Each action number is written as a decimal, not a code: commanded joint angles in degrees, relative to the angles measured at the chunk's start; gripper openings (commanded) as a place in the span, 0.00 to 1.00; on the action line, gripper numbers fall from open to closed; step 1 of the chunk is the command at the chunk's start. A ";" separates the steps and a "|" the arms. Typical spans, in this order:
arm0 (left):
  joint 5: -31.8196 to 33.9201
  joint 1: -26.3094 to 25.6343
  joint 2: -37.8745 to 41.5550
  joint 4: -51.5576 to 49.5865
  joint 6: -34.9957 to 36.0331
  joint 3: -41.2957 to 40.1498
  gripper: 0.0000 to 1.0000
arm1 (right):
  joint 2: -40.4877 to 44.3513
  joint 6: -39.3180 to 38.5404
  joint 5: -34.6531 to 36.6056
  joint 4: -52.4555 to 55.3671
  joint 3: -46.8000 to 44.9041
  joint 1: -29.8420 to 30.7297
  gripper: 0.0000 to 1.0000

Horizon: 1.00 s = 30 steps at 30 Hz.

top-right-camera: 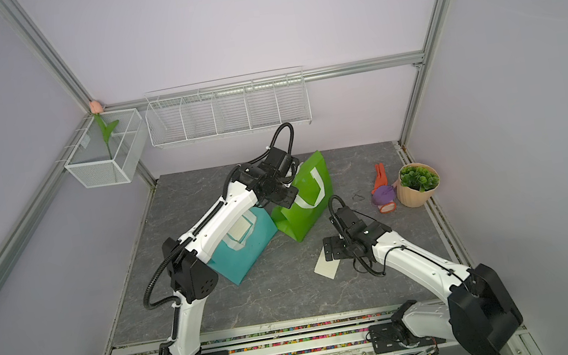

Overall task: Staple the receipts to the bags
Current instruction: Adjust the takeout bag at the center of the board, then pick up the receipt from the center of the board.

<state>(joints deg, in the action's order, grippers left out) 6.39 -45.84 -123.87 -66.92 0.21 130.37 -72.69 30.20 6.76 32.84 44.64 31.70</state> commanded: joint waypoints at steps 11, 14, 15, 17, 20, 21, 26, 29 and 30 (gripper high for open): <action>-5.12 5.23 10.33 -1.22 7.11 -9.13 0.67 | -11.83 5.12 7.25 -7.67 1.41 4.19 0.95; -7.97 5.03 13.01 -0.63 8.27 -9.40 0.82 | -7.64 3.77 8.00 -7.20 0.52 4.07 0.96; -7.75 4.77 13.83 -0.50 7.88 -9.18 0.85 | -5.88 3.20 8.00 -7.03 0.29 3.91 0.96; -6.65 3.70 15.03 -0.75 7.25 -8.26 0.87 | -2.53 2.12 8.24 -6.35 -0.07 3.82 0.96; -2.65 0.66 16.65 -0.59 5.90 -7.00 0.93 | 2.64 1.76 9.18 -4.82 -0.74 3.33 0.93; -0.94 -0.71 17.20 -0.42 5.52 -6.89 0.95 | 4.46 1.33 9.23 -4.48 -1.09 3.20 0.90; 1.29 -5.31 19.40 3.64 1.57 -9.41 0.97 | 11.06 0.37 11.34 -0.30 -1.98 1.96 0.89; 2.52 -6.45 19.68 6.83 0.19 -13.05 0.97 | 14.40 0.92 9.39 -0.38 -3.68 0.15 0.89; 0.26 -6.52 19.55 7.54 -0.68 -13.71 0.95 | 15.51 1.50 8.26 -0.41 -4.20 -0.57 0.89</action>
<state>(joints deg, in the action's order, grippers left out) 6.44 -52.51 -104.20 -61.84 2.87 119.15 -59.46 31.07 15.86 29.78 42.57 32.58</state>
